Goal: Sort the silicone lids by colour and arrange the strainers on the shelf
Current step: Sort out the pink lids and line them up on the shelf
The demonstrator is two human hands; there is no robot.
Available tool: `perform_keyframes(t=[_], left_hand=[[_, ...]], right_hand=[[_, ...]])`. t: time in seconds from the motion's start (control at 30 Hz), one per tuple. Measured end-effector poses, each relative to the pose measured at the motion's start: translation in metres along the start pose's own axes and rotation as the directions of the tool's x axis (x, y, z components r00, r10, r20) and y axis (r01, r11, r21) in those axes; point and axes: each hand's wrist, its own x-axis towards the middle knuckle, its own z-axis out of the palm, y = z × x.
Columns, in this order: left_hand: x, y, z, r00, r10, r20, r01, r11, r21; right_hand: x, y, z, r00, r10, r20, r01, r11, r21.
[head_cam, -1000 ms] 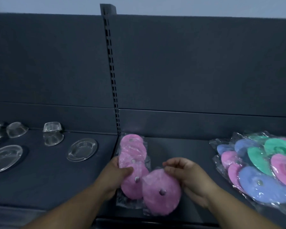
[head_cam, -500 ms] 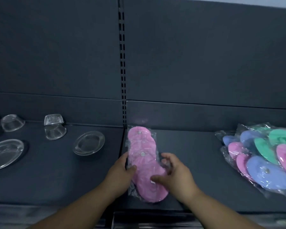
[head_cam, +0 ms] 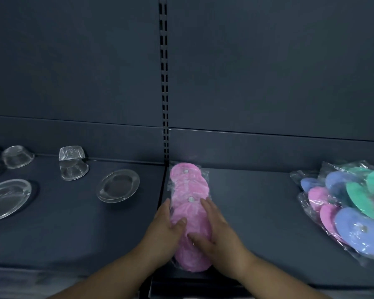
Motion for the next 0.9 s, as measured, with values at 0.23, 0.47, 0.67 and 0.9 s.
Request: perform_keyframes(t=[0.23, 0.47, 0.67, 0.9], left_hand=[[0.004, -0.011, 0.007, 1.0, -0.016, 0.013, 0.016, 1.0, -0.006], [0.029, 0.007, -0.012, 0.999, -0.028, -0.038, 0.025, 0.995, -0.095], [0.074, 0.011, -0.015, 0.993, -0.117, 0.008, 0.116, 0.975, -0.191], [0.085, -0.001, -0.016, 0.996, -0.076, 0.04, 0.083, 0.965, -0.247]], right_hand=[[0.003, 0.003, -0.001, 0.997, 0.04, 0.06, -0.038, 0.999, -0.039], [0.04, -0.001, -0.025, 0.982, 0.152, -0.115, -0.147, 0.988, 0.048], [0.083, -0.002, -0.028, 0.967, 0.252, -0.044, -0.248, 0.966, 0.075], [0.085, -0.004, -0.017, 0.983, 0.184, -0.005, -0.185, 0.983, -0.011]])
